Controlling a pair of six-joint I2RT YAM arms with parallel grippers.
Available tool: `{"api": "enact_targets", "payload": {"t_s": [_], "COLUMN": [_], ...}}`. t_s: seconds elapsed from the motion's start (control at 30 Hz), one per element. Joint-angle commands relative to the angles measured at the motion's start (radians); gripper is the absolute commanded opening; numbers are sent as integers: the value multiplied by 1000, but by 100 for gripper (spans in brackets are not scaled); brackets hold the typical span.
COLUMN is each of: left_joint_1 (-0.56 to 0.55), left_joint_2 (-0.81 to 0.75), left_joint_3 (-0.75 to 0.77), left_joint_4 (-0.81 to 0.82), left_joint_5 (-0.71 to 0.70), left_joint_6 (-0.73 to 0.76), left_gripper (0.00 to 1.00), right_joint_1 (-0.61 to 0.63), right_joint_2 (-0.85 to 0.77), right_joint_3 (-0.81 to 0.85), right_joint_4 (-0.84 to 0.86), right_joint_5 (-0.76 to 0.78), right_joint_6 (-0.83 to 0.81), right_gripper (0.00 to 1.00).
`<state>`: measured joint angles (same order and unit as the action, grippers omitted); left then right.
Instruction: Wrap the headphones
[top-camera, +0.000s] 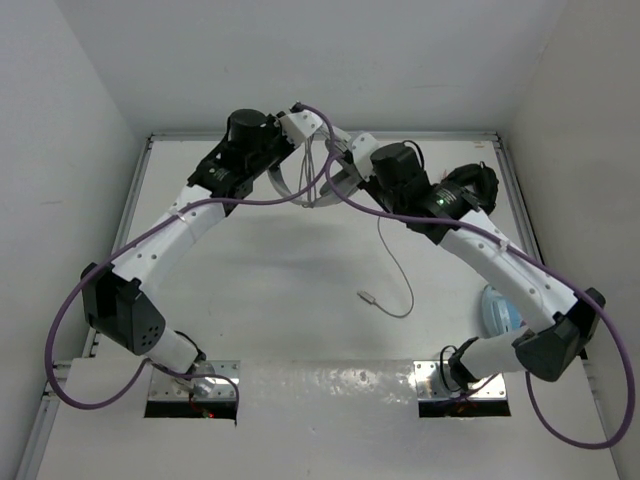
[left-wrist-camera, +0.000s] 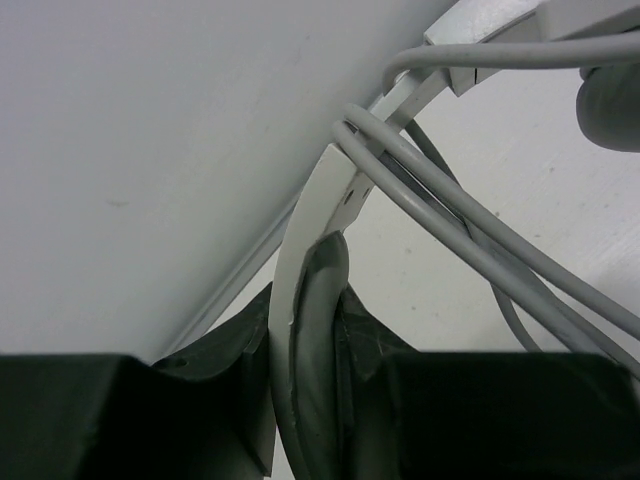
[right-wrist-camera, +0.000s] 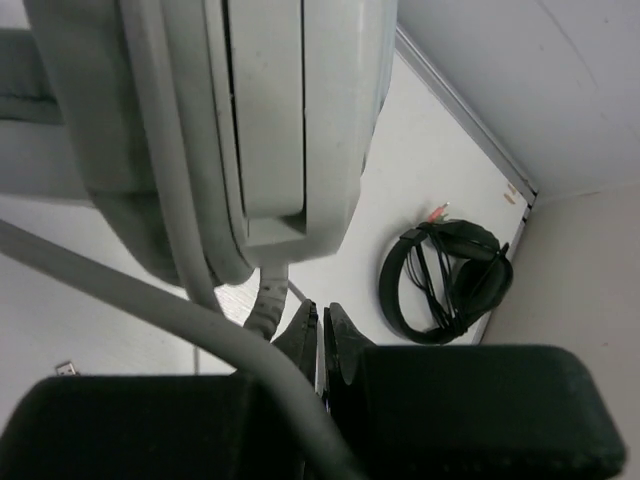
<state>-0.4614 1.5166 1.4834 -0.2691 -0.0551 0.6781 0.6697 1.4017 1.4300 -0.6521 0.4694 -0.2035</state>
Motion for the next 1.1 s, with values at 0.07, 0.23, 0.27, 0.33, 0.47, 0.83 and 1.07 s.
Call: {"api": "enact_targets", "payload": {"t_s": [0.07,0.23,0.27,0.33,0.47,0.83,1.07], "left_joint_1": [-29,-92,-103,-128,-145,-148,-48], "left_joint_2": [-21,-16,-15,-15,-9,14,88], "left_joint_3": [-41,-44,-44,-46,-37,-2,170], "left_joint_4": [-143,-206,-214,-229,-260,-282,-326], "left_joint_5": [17,40,40,40,51,18,9], "left_joint_6": [201,213,222,239,241,206,-58], "left_gripper": [0,0,0,0,0,0,0], "right_joint_1": [-64,-62,-62,-62,-62,-62,-64], "right_joint_2": [-122,-179,-181,-164,-141,-79,-78], "right_joint_3": [27,38,49,104,148,411,412], "right_joint_4": [226,369,377,376,413,221,-119], "right_joint_5": [173,29,-13,-44,-121,-224,-219], "right_joint_6": [4,-178,-222,-337,-517,-608,-459], "right_gripper": [0,9,9,6,0,0,0]}}
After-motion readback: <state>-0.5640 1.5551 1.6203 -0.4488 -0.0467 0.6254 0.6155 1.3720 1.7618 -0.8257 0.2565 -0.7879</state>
